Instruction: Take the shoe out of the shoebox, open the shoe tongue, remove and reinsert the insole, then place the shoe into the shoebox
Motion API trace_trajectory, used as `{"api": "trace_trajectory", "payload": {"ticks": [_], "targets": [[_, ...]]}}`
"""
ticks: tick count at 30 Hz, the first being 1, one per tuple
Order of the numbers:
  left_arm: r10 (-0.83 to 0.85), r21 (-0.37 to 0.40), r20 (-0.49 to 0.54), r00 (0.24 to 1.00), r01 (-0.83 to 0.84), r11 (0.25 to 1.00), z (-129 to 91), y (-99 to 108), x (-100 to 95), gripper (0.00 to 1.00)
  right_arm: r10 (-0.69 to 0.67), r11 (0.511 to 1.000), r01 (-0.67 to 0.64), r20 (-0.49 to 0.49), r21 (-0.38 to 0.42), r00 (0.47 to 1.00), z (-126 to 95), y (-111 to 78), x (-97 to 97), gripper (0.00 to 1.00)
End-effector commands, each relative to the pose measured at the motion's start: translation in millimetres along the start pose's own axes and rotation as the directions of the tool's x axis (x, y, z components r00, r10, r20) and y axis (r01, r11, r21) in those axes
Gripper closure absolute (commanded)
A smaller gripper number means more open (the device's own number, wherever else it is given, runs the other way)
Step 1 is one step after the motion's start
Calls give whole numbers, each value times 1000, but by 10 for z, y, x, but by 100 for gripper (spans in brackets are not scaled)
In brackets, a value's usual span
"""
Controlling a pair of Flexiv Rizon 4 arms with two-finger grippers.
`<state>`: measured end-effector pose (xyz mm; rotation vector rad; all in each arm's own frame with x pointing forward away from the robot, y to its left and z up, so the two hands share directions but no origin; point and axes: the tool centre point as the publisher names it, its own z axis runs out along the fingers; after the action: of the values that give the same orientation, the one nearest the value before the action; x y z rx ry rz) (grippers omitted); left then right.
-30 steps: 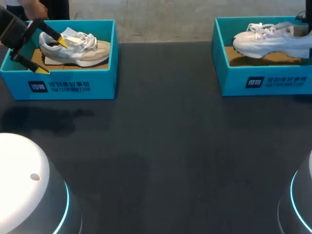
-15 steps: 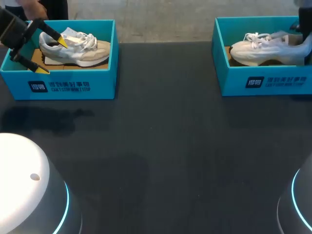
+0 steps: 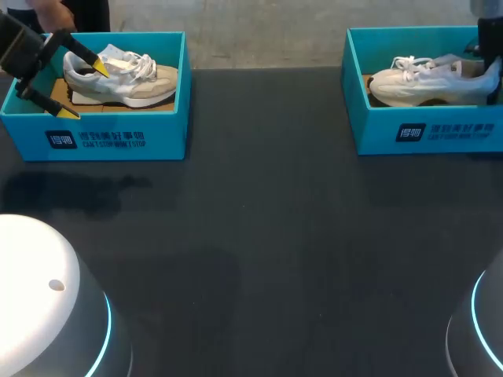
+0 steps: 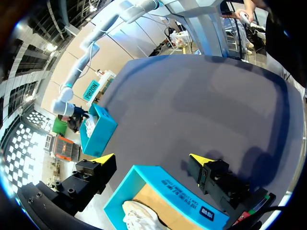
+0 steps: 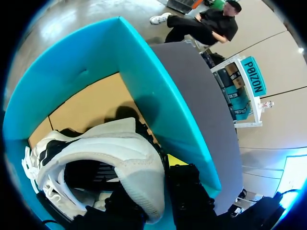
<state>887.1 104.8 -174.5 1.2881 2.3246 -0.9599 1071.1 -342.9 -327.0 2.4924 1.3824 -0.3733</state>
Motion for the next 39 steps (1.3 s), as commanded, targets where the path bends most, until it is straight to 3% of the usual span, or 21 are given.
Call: {"api": "trace_trajectory", "payload": {"ticks": [1,18,39], "targets": [[0,-2,-3,1000,0,1000,-5,-5,2,0,2,1000,-2,-1,2,1000,10,22,20,100],[0,-2,-3,1000,0,1000,-5,-5,2,0,-57,997,54,-46,-51,997,-131,-79,-72,100],[0,-2,-3,1000,0,1000,-5,-5,2,0,-110,990,109,-4,-89,994,-236,-200,-261,100]]}}
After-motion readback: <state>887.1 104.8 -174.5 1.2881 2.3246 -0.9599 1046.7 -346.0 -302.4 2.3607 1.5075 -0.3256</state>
